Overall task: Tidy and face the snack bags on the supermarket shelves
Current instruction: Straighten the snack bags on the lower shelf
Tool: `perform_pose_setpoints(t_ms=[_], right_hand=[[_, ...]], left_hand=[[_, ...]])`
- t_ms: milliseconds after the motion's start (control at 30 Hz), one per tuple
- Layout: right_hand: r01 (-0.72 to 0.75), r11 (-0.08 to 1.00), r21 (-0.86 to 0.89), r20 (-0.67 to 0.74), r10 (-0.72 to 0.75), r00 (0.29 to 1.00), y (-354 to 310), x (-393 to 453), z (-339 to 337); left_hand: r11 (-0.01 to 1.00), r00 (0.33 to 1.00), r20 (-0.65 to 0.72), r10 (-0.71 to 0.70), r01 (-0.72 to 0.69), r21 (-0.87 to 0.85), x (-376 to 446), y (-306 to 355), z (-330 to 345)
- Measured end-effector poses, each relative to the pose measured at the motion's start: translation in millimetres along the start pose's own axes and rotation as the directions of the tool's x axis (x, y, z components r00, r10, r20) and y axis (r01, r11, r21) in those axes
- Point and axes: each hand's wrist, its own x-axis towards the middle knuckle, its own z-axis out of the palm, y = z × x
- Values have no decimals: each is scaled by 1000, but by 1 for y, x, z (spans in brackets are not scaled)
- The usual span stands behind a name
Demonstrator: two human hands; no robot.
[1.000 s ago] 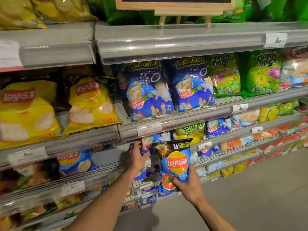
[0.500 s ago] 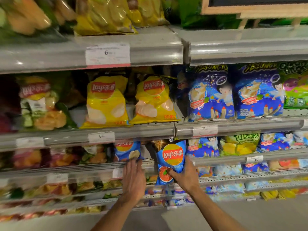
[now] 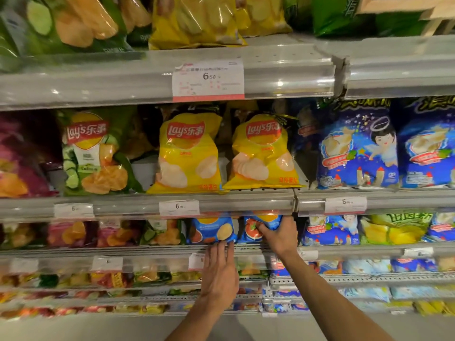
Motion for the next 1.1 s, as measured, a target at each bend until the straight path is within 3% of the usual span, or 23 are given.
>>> perform_pose_setpoints(t_ms=[233,633,900,1100], right_hand=[[-16,995,101,65,9,998,14,-5,22],[-7,994,108,114,-5,993,16,-11,24],[91,975,201,186,-129,974,23,-25,1],[73,945,320,217,-148,965,44,-35,-34]], left_hand=[[1000,1000,12,-2,2,11,3,1,-2],[999,999,26,-30,29,31,3,8,-2],[977,977,-31,-210,208,-50,6,35,2],[902,937,-66,-343,309,-301,4,82,6]])
